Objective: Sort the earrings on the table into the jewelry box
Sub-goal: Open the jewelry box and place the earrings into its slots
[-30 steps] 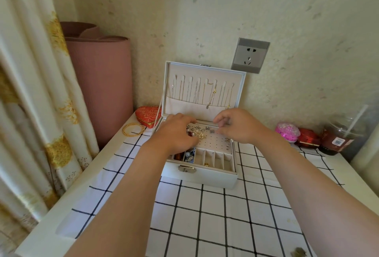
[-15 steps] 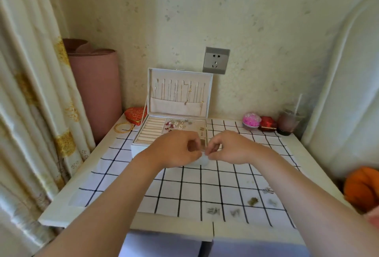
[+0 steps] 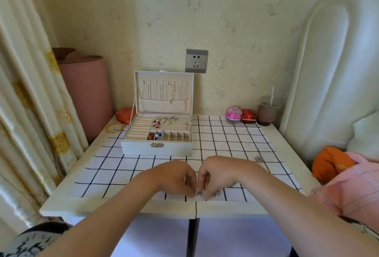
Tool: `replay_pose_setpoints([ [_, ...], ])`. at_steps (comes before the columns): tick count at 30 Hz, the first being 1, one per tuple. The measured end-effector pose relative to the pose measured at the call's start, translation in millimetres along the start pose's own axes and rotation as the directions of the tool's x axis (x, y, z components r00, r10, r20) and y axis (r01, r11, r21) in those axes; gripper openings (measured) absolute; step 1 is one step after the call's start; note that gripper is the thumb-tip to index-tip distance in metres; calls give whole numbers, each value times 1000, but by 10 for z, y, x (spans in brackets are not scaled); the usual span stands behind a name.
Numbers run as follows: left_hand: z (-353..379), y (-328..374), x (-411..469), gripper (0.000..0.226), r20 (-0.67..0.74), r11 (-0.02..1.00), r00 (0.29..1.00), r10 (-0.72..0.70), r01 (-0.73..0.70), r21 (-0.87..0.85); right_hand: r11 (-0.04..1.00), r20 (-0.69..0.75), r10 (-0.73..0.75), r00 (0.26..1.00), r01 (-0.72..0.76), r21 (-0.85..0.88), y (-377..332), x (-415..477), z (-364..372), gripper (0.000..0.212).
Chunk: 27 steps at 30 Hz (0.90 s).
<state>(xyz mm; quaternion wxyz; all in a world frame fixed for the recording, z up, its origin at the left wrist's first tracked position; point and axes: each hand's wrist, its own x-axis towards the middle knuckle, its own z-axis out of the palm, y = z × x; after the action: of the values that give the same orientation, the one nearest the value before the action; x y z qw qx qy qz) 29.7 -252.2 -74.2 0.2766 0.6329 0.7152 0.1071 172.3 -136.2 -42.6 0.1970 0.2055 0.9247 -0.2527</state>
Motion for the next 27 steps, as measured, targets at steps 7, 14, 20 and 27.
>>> replay_pose_setpoints([
  [7,1,-20,36,11,14,999,1000,-13,14,-47,1000,-74,-28,997,27,-10,-33,39,23,12],
  [14,17,-30,79,7,1,998,1000,5,-5,-60,996,-195,13,981,4,89,107,71,-187,5],
  [20,-220,-97,126,5,-123,992,992,-3,-12,-124,983,-408,6,913,71,172,120,201,-348,24],
  [27,-594,-199,272,6,-439,916,889,-132,-60,-396,986,-637,9,770,101,136,5,463,-566,20],
])
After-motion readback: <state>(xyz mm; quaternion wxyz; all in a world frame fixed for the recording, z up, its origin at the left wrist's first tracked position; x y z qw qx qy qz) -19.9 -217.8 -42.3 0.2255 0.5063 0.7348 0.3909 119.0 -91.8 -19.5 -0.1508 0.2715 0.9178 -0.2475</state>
